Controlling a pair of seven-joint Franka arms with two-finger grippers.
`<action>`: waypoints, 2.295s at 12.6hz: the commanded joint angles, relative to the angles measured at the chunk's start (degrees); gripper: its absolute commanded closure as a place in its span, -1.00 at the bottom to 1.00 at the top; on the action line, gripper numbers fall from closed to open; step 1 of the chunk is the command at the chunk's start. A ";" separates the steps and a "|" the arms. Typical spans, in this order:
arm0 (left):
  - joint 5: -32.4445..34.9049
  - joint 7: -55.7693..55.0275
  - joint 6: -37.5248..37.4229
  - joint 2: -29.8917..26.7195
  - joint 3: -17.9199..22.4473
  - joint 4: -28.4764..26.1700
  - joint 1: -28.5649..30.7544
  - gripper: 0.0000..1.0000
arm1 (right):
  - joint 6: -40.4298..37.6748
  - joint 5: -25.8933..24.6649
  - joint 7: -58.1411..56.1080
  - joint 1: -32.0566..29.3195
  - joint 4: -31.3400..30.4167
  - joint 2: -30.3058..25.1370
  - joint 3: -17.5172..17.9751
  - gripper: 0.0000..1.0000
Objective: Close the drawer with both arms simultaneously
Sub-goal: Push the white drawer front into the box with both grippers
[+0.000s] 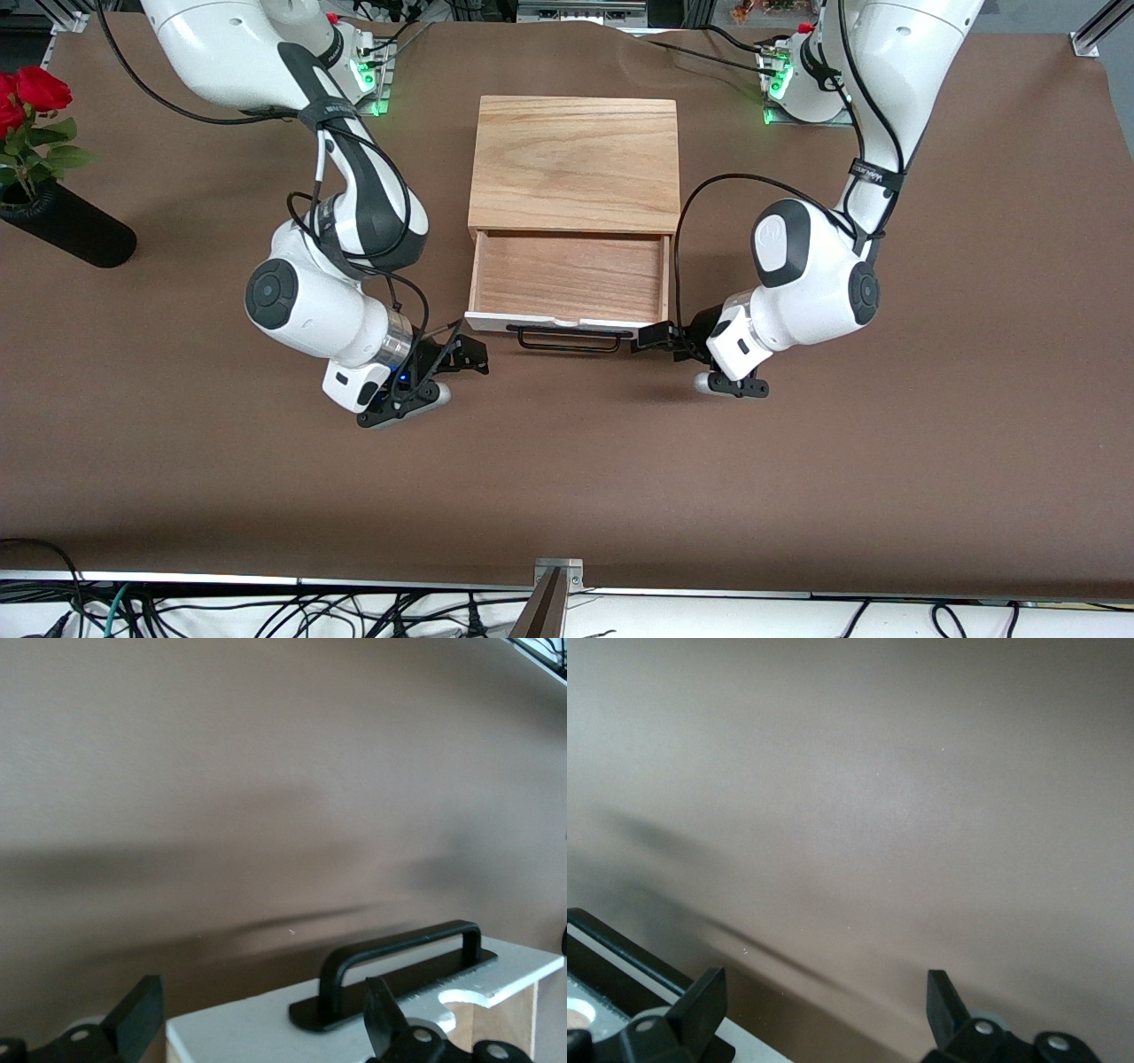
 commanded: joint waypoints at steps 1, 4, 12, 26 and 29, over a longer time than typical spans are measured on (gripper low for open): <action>-0.84 0.38 -0.02 0.62 -0.48 1.08 -0.30 -1.00 | -0.27 1.32 -0.07 1.06 0.53 0.56 -0.28 -1.00; -0.75 0.46 -0.90 0.62 -0.74 0.29 -0.56 -1.00 | -0.45 2.90 0.36 3.43 0.45 1.09 -0.28 -1.00; 2.15 0.38 -7.39 0.27 -0.74 -0.50 -0.56 -1.00 | -9.04 4.13 0.28 4.05 0.27 1.53 -0.19 -1.00; 9.09 -0.50 -26.46 -2.98 -0.74 -2.00 0.05 -1.00 | -25.22 6.42 0.28 4.05 0.45 1.36 2.18 -1.00; 9.18 -2.61 -29.63 -2.98 -0.65 -2.17 0.14 -1.00 | -29.44 6.42 0.19 4.05 0.45 1.62 2.27 -1.00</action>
